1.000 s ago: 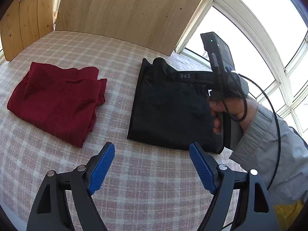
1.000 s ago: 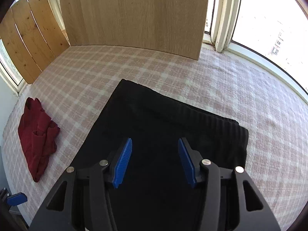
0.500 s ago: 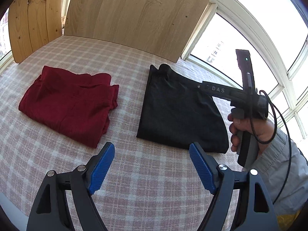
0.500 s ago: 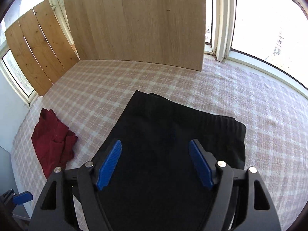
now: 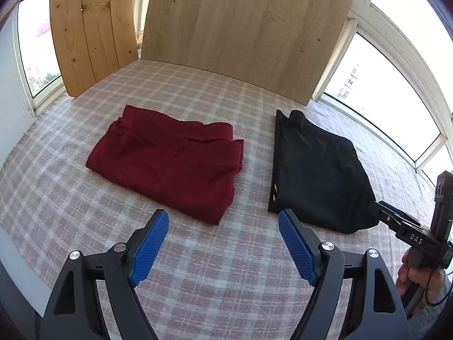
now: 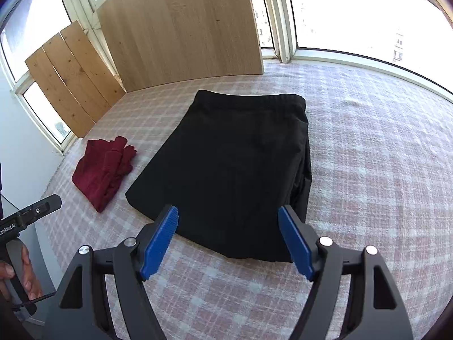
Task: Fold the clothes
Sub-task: 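Release the pants and move both open tools to the dark red garment, then grasp the folded dark red garment edge with both tools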
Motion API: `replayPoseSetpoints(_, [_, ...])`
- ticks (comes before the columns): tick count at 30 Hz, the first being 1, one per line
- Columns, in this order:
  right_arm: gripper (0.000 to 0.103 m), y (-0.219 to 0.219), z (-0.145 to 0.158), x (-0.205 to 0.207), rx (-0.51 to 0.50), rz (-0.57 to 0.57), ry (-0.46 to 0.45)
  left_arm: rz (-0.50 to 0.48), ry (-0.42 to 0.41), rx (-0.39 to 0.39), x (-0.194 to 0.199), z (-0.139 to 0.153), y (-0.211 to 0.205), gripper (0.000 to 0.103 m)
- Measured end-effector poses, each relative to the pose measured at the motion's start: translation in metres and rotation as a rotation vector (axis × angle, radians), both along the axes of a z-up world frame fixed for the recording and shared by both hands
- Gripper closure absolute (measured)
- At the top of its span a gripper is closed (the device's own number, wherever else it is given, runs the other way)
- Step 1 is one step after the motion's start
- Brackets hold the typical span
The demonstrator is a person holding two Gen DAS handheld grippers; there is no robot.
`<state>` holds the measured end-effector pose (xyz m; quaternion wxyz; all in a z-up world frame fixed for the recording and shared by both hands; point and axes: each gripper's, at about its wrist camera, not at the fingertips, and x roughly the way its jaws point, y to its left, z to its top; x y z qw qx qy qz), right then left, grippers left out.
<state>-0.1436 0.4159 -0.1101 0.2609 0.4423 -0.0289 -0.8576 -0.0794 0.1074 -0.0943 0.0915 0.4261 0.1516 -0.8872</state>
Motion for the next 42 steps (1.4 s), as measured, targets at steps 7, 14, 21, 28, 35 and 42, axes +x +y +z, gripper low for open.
replayPoseSetpoints(7, [0.03, -0.09, -0.008, 0.042, -0.07, 0.016, -0.014, 0.059, 0.065, -0.208, 0.017, 0.004, -0.091, 0.024])
replayPoseSetpoints(14, [0.03, -0.162, -0.037, 0.061, -0.171, -0.13, -0.079, -0.124, 0.013, -0.106, -0.037, -0.046, -0.184, 0.025])
replayPoseSetpoints(21, [0.03, -0.204, -0.042, 0.053, -0.124, -0.192, -0.047, -0.245, -0.035, 0.019, -0.068, -0.073, -0.205, 0.025])
replayPoseSetpoints(28, [0.03, -0.213, -0.055, 0.03, -0.141, -0.212, -0.056, -0.32, -0.044, 0.075, -0.082, -0.092, -0.193, 0.024])
replayPoseSetpoints(35, [0.039, -0.229, -0.055, 0.027, -0.079, -0.143, -0.025, -0.341, -0.002, 0.033, -0.086, -0.095, -0.175, 0.025])
replayPoseSetpoints(42, [0.075, -0.221, -0.058, 0.022, -0.063, -0.164, -0.078, -0.314, -0.019, -0.048, -0.079, -0.094, -0.169, 0.035])
